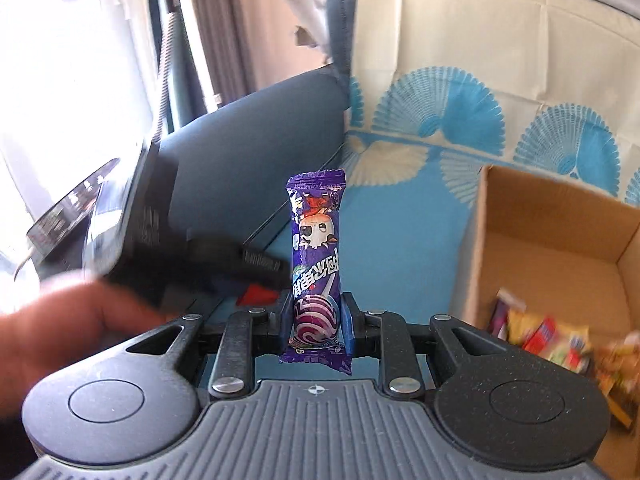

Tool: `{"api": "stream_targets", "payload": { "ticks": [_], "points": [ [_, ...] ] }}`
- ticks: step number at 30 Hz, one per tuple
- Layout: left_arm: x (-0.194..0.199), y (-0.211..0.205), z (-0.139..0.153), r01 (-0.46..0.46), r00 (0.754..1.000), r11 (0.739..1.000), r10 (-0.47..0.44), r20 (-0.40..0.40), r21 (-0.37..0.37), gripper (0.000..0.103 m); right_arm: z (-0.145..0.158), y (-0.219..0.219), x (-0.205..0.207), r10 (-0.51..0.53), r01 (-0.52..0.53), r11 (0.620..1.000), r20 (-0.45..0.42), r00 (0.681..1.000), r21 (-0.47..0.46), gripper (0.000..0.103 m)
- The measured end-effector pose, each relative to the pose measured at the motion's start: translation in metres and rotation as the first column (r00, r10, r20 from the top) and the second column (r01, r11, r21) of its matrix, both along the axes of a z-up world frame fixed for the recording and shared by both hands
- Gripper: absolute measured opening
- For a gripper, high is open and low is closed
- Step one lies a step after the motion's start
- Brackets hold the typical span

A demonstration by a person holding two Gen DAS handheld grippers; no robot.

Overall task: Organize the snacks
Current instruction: 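Carry the red packet in the left gripper over the box while the right carries the purple bar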

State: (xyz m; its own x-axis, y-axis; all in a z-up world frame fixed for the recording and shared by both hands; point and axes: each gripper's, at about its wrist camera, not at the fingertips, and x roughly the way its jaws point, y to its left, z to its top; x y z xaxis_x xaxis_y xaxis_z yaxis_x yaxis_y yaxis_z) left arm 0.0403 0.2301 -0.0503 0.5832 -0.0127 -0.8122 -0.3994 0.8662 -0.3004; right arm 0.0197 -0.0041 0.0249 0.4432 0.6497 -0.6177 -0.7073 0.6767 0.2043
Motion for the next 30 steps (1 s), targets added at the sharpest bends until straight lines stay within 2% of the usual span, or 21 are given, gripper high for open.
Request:
{"api": "stream_targets", "payload": {
  "ticks": [2, 4, 8, 12, 17, 30],
  "points": [
    [-0.008, -0.005, 0.005, 0.069, 0.998, 0.997, -0.069, -0.013, 0.043, 0.060, -0.013, -0.001, -0.015, 0.010, -0.010, 1.000, -0.022, 1.000, 0.003, 0.026],
    [-0.014, -0.011, 0.002, 0.107, 0.994, 0.993, -0.105, -0.032, 0.044, 0.060, -0.026, 0.002, -0.031, 0.011, -0.012, 1.000, -0.032, 0.999, -0.008, 0.026],
    [-0.022, -0.012, 0.002, 0.056, 0.998, 0.997, -0.055, -0.003, 0.062, 0.060, -0.052, 0.015, -0.041, 0.026, -0.031, 0.997, -0.068, 0.997, -0.066, 0.026],
    [-0.025, -0.011, 0.002, 0.011, 1.000, 0.999, -0.011, 0.000, 0.034, 0.060, -0.066, 0.018, -0.040, 0.016, -0.025, 0.993, -0.076, 0.997, -0.117, 0.026],
    [-0.017, -0.012, 0.000, -0.009, 0.999, 0.999, 0.011, -0.043, 0.043, 0.060, -0.086, 0.022, -0.033, -0.026, 0.004, 0.990, -0.151, 0.988, -0.144, 0.026],
    [-0.016, -0.017, 0.005, -0.008, 1.000, 0.998, 0.010, -0.027, 0.063, 0.060, -0.100, 0.031, -0.026, -0.052, 0.027, 0.988, -0.158, 0.986, -0.155, 0.028]
  ]
}}
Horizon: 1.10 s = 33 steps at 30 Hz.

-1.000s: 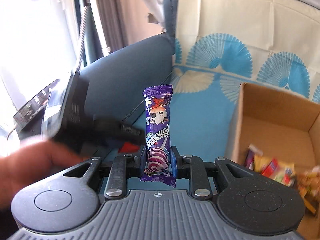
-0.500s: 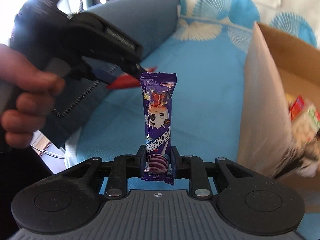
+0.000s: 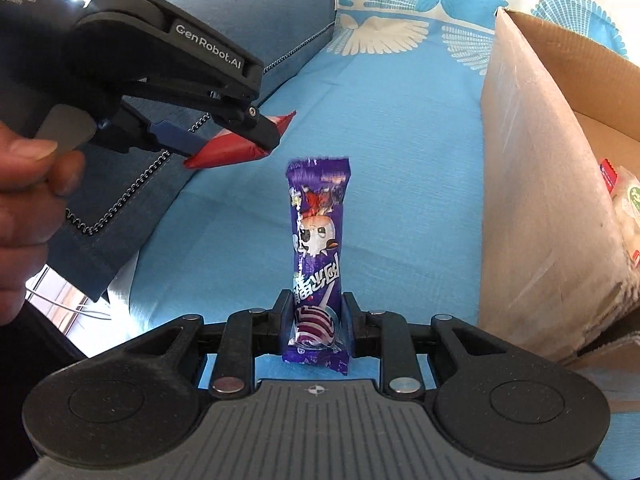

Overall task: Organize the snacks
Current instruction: 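Carry the red packet in the left gripper over the box while the right carries the purple bar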

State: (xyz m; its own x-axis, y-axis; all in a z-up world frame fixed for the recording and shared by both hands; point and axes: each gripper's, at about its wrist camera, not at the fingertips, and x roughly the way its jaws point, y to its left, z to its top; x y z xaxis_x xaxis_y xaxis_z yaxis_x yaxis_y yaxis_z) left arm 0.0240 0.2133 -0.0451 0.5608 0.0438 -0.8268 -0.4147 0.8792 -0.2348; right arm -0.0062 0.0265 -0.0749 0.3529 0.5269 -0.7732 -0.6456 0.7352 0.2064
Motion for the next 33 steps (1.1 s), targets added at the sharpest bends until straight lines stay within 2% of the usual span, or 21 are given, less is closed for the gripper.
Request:
{"api": "stream_targets", "payload": {
  "ticks": [4, 7, 13, 15, 16, 17, 18, 19, 26, 33],
  "points": [
    [0.003, 0.003, -0.002, -0.010, 1.000, 1.000, 0.010, 0.000, -0.010, 0.061, -0.001, 0.005, 0.001, 0.008, -0.008, 1.000, 0.022, 1.000, -0.017, 0.042],
    [0.003, 0.006, -0.002, -0.017, 1.000, 1.000, 0.017, -0.001, -0.019, 0.061, -0.002, 0.004, 0.004, -0.004, 0.004, 1.000, 0.027, 1.000, -0.015, 0.048],
    [0.002, 0.008, -0.002, -0.019, 1.000, 0.999, 0.019, -0.001, -0.029, 0.061, -0.005, 0.006, 0.013, -0.031, 0.031, 0.999, 0.014, 0.999, -0.010, 0.050],
    [0.002, 0.009, -0.002, -0.019, 1.000, 0.999, 0.019, -0.001, -0.030, 0.061, -0.008, 0.008, 0.014, -0.029, 0.029, 0.999, 0.010, 1.000, -0.021, 0.049],
    [0.002, 0.009, -0.001, -0.019, 1.000, 0.999, 0.019, 0.001, -0.031, 0.061, -0.010, 0.010, 0.014, -0.023, 0.023, 0.999, 0.015, 1.000, -0.028, 0.045],
    [0.002, 0.009, -0.002, -0.021, 1.000, 0.999, 0.021, 0.002, -0.033, 0.061, -0.010, 0.011, 0.012, -0.015, 0.017, 0.999, 0.030, 0.999, -0.037, 0.040],
    [0.002, 0.009, -0.002, -0.024, 1.000, 0.999, 0.024, 0.003, -0.034, 0.061, -0.010, 0.012, 0.010, -0.006, 0.008, 0.999, 0.045, 0.999, -0.048, 0.028],
    [0.002, 0.009, -0.001, -0.025, 1.000, 0.999, 0.025, 0.004, -0.035, 0.061, -0.009, 0.013, 0.009, 0.002, 0.001, 0.999, 0.055, 0.998, -0.053, 0.024],
    [-0.001, 0.007, 0.004, -0.018, 1.000, 1.000, 0.018, 0.018, -0.021, 0.061, 0.010, 0.002, 0.007, -0.028, 0.027, 1.000, 0.089, 0.996, 0.007, 0.024],
    [-0.002, 0.003, 0.012, -0.016, 0.999, 1.000, 0.017, 0.037, -0.018, 0.061, 0.046, -0.018, 0.000, -0.075, 0.061, 0.995, 0.189, 0.979, 0.077, 0.024]
  ]
}}
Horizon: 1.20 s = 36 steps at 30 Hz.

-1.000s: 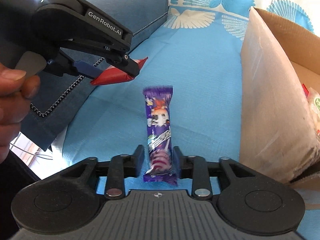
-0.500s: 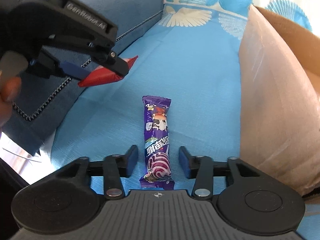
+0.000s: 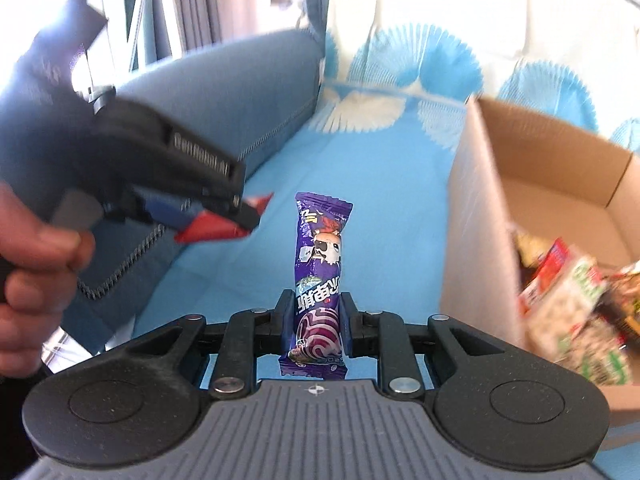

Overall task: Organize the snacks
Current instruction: 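Carry the red packet in the left gripper over the box while the right carries the purple bar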

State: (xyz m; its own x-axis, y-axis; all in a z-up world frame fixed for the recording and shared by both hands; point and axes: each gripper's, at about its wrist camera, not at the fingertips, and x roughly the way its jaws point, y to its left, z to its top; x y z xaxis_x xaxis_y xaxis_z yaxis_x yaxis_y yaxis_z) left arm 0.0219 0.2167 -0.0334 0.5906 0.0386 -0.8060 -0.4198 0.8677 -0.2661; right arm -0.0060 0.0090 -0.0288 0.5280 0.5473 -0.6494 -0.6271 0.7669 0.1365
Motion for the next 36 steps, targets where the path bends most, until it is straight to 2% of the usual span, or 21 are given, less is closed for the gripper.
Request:
{"api": "stream_targets", "payload": {
  "ticks": [8, 12, 16, 19, 23, 25, 36],
  "points": [
    [0.000, -0.009, 0.011, 0.004, 0.999, 1.000, -0.005, 0.039, 0.026, 0.061, 0.051, -0.043, 0.002, -0.053, 0.037, 0.991, 0.120, 0.991, 0.132, 0.024],
    [0.000, -0.015, 0.016, 0.009, 0.997, 0.999, -0.012, 0.075, 0.045, 0.061, 0.082, -0.078, 0.016, -0.085, 0.048, 0.978, 0.181, 0.980, 0.201, 0.024],
    [0.002, -0.020, 0.021, 0.018, 0.993, 0.999, -0.023, 0.112, 0.049, 0.061, 0.102, -0.119, 0.042, -0.136, 0.077, 0.971, 0.259, 0.956, 0.226, 0.024],
    [0.007, -0.028, 0.024, 0.030, 0.990, 0.998, -0.038, 0.133, 0.062, 0.061, 0.099, -0.150, 0.063, -0.201, 0.139, 0.964, 0.277, 0.940, 0.225, 0.024],
    [0.014, -0.040, 0.026, 0.045, 0.986, 0.995, -0.059, 0.157, 0.092, 0.061, 0.077, -0.185, 0.085, -0.328, 0.276, 0.929, 0.202, 0.923, 0.247, 0.024],
    [0.018, -0.045, 0.027, 0.049, 0.985, 0.994, -0.064, 0.162, 0.097, 0.061, 0.073, -0.197, 0.085, -0.359, 0.301, 0.917, 0.210, 0.909, 0.263, 0.024],
    [0.042, -0.074, 0.029, 0.065, 0.977, 0.993, -0.082, 0.196, 0.095, 0.061, 0.065, -0.221, 0.080, -0.372, 0.325, 0.921, 0.240, 0.897, 0.213, 0.024]
  ]
}}
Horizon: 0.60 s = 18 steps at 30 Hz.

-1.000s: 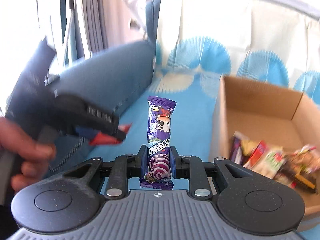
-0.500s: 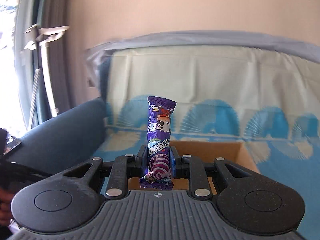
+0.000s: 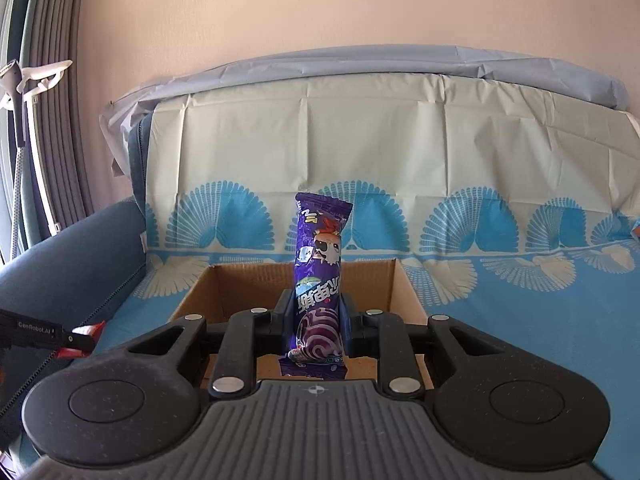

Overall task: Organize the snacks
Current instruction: 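Carry the red packet in the left gripper over the box while the right carries the purple bar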

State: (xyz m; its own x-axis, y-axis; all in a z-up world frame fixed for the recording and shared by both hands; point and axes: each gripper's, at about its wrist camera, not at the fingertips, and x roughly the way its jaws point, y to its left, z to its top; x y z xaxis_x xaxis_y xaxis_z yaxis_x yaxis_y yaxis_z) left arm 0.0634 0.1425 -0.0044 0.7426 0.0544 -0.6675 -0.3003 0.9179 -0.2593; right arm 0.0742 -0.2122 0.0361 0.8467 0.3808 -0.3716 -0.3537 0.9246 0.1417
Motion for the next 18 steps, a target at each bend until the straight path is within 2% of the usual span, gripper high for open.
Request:
{"api": "stream_targets", "payload": {
  "ticks": [5, 9, 14, 18],
  "points": [
    [0.004, -0.018, 0.004, 0.011, 0.998, 1.000, -0.012, 0.063, 0.012, 0.061, -0.004, -0.009, 0.002, -0.009, 0.009, 1.000, -0.001, 1.000, -0.027, 0.024],
    [0.006, -0.040, 0.013, 0.048, 0.988, 0.998, -0.054, 0.147, 0.045, 0.061, -0.007, -0.016, 0.003, -0.013, 0.013, 1.000, -0.003, 1.000, -0.028, 0.024],
    [0.005, -0.074, 0.026, 0.114, 0.958, 0.989, -0.134, 0.255, 0.092, 0.061, -0.011, -0.018, 0.006, -0.008, 0.007, 0.999, -0.017, 1.000, -0.038, 0.024],
    [0.005, -0.095, 0.030, 0.173, 0.929, 0.980, -0.196, 0.314, 0.098, 0.061, -0.013, -0.017, 0.007, -0.002, 0.001, 0.999, -0.020, 1.000, -0.048, 0.024]
  ]
}}
